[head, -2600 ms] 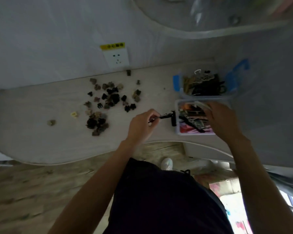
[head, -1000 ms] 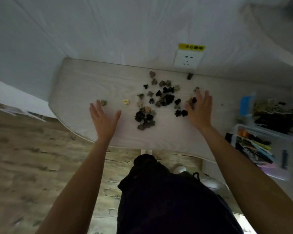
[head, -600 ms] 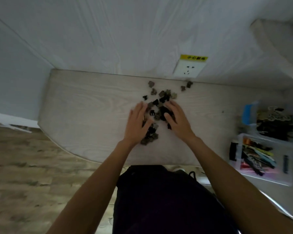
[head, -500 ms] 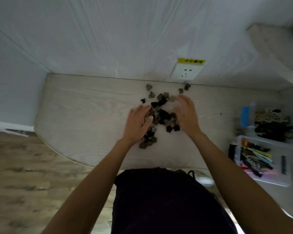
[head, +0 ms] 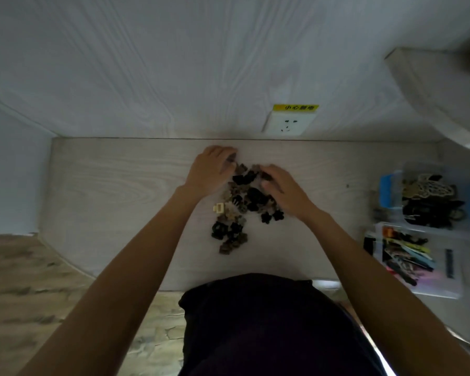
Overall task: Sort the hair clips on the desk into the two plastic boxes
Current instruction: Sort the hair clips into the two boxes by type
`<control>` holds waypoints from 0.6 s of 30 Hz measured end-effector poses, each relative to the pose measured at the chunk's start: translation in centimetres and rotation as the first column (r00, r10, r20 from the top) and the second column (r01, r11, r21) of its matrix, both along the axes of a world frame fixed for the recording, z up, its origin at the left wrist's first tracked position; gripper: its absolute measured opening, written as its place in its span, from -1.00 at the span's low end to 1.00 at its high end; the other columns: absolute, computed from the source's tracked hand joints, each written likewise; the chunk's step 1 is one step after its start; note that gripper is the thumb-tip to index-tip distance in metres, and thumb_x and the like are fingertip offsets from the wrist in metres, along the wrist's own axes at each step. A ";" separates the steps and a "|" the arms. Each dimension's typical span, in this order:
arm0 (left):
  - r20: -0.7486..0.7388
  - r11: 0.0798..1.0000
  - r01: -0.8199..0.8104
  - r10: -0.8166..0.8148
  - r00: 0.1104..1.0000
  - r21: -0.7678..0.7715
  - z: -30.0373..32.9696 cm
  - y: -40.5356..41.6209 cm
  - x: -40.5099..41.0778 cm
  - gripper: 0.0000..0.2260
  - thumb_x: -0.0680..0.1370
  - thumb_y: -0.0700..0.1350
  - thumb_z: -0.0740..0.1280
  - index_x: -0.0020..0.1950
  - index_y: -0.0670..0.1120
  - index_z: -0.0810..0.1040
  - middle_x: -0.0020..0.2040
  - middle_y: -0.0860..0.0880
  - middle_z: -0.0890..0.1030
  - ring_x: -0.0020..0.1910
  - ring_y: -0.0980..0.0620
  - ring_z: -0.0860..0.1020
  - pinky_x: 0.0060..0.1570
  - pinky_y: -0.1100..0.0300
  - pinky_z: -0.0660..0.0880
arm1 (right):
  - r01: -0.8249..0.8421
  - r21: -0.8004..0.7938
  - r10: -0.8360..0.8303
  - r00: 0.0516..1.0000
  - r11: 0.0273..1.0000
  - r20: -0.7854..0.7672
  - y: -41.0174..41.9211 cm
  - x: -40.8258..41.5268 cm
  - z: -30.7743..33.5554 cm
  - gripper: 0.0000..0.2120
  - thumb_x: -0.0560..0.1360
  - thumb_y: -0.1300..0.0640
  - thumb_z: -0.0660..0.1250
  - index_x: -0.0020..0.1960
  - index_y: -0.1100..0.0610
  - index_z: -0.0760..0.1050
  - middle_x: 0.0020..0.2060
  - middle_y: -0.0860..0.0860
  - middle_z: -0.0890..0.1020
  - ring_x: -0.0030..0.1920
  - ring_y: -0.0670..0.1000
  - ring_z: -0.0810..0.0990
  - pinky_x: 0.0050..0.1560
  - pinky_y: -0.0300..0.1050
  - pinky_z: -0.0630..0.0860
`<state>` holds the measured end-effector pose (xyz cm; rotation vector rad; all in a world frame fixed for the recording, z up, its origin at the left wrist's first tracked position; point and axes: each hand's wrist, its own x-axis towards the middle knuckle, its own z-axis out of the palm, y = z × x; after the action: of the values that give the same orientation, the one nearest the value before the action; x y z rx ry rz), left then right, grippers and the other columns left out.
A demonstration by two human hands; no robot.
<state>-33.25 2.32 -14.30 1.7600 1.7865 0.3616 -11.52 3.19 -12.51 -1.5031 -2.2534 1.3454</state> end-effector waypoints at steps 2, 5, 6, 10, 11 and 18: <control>-0.001 1.000 -0.021 0.021 1.000 -0.007 0.3 -1.6 -0.4 -0.50 0.51 0.15 0.03 0.36 -0.04 0.39 0.35 -0.05 0.45 0.36 -0.08 0.31 0.29 0.04 0.27 | 0.008 -0.016 -0.007 0.998 1.000 0.069 -1.9 1.6 0.3 -0.51 0.58 -0.04 0.15 0.45 0.09 0.19 0.44 0.08 0.28 0.46 0.06 0.14 0.44 -0.06 0.05; -0.084 0.997 -0.077 0.079 0.993 0.024 0.6 -5.4 -1.1 -0.41 0.44 0.29 0.01 0.31 -0.01 0.43 0.36 -0.01 0.43 0.35 -0.08 0.33 0.25 -0.03 0.30 | -0.037 0.114 0.009 0.972 0.993 0.236 -4.3 3.7 0.5 -0.27 0.43 -0.30 0.22 0.45 0.05 0.15 0.40 0.06 0.33 0.41 0.12 0.22 0.40 0.02 0.18; -0.093 0.994 -0.106 0.108 0.990 0.022 0.7 -6.9 -1.3 -0.40 0.42 0.31 0.04 0.30 0.00 0.44 0.36 -0.02 0.42 0.35 -0.08 0.33 0.25 -0.04 0.31 | -0.041 0.145 -0.002 0.958 0.989 0.288 -5.1 4.0 0.4 -0.21 0.38 -0.32 0.27 0.46 0.04 0.14 0.39 0.06 0.34 0.37 0.14 0.25 0.36 0.05 0.24; -0.022 0.983 -0.165 0.164 0.986 -0.085 1.5 -12.1 -0.8 -0.24 0.28 0.42 0.28 0.34 0.00 0.36 0.32 -0.06 0.37 0.31 -0.08 0.29 0.29 0.05 0.31 | 0.062 0.124 -0.094 0.957 0.990 0.274 -7.9 3.8 0.8 -0.11 0.30 -0.19 0.45 0.46 0.02 0.07 0.31 0.06 0.33 0.23 0.13 0.31 0.15 0.05 0.40; 0.003 0.980 -0.152 0.154 0.988 -0.128 1.9 -13.1 -0.2 -0.18 0.24 0.40 0.37 0.37 0.00 0.31 0.31 -0.07 0.34 0.29 -0.07 0.27 0.27 0.05 0.32 | 0.084 0.099 -0.107 0.961 0.991 0.256 -8.3 3.5 0.7 -0.09 0.29 -0.15 0.48 0.46 0.03 0.07 0.30 0.08 0.32 0.23 0.13 0.33 0.14 0.06 0.42; -0.013 0.966 -0.235 0.235 0.972 -0.109 1.3 -15.7 4.1 -0.10 0.19 0.08 0.58 0.41 -0.03 0.21 0.26 -0.15 0.29 0.20 -0.16 0.34 0.12 -0.04 0.45 | 0.076 0.038 -0.078 0.994 0.996 0.071 -10.8 1.1 0.7 -0.16 0.27 0.07 0.54 0.39 0.07 0.14 0.26 0.12 0.30 0.20 0.09 0.41 0.17 0.01 0.46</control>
<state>-29.18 -13.35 -13.02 1.4759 1.9825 0.3512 -10.37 -7.61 -11.83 -1.6340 -2.2235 1.2432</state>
